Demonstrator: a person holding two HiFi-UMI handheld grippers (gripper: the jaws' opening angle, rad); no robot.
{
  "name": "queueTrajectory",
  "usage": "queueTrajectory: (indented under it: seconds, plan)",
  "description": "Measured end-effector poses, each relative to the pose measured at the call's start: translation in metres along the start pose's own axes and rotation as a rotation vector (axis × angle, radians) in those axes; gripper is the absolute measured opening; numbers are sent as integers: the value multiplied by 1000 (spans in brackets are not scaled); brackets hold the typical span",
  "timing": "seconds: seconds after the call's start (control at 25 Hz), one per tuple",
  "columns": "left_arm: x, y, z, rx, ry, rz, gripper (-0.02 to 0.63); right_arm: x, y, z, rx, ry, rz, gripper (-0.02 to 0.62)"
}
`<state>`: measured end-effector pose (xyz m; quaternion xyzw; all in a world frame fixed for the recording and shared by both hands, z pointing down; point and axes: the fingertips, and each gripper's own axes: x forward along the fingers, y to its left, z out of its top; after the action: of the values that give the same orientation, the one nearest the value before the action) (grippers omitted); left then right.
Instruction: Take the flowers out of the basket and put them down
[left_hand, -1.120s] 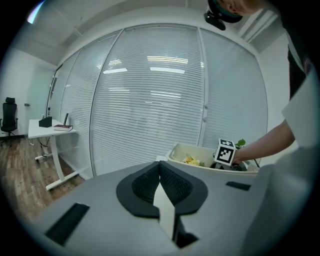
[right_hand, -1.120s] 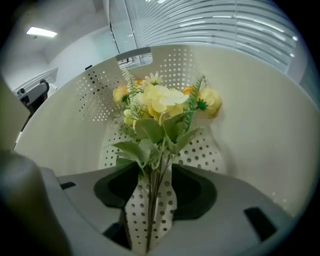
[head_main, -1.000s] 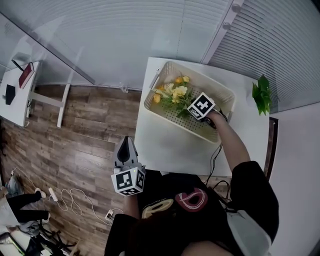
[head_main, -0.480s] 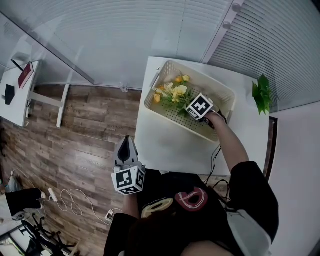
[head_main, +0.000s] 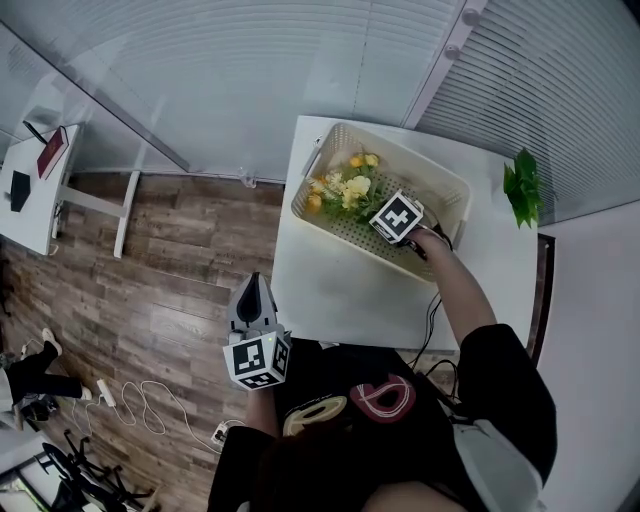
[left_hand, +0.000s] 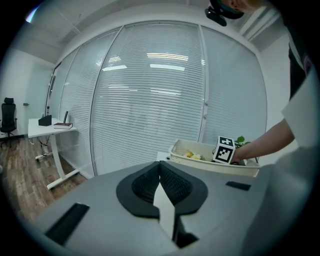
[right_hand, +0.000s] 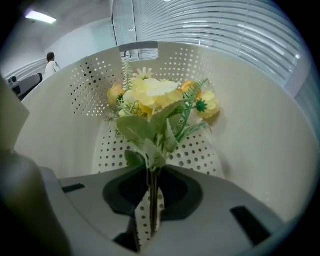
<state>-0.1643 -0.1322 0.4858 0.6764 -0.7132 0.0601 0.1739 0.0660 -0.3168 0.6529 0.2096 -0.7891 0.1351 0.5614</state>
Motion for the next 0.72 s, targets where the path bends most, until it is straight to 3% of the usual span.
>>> queueTrajectory:
  seconds: [0.16, 0.72]
  plan:
    - [-2, 5, -5, 7, 31, -4, 17, -3, 3, 0, 2, -4, -2, 54]
    - [-5, 5, -3, 1, 2, -4, 17, -25, -1, 8, 28, -111, -34, 48]
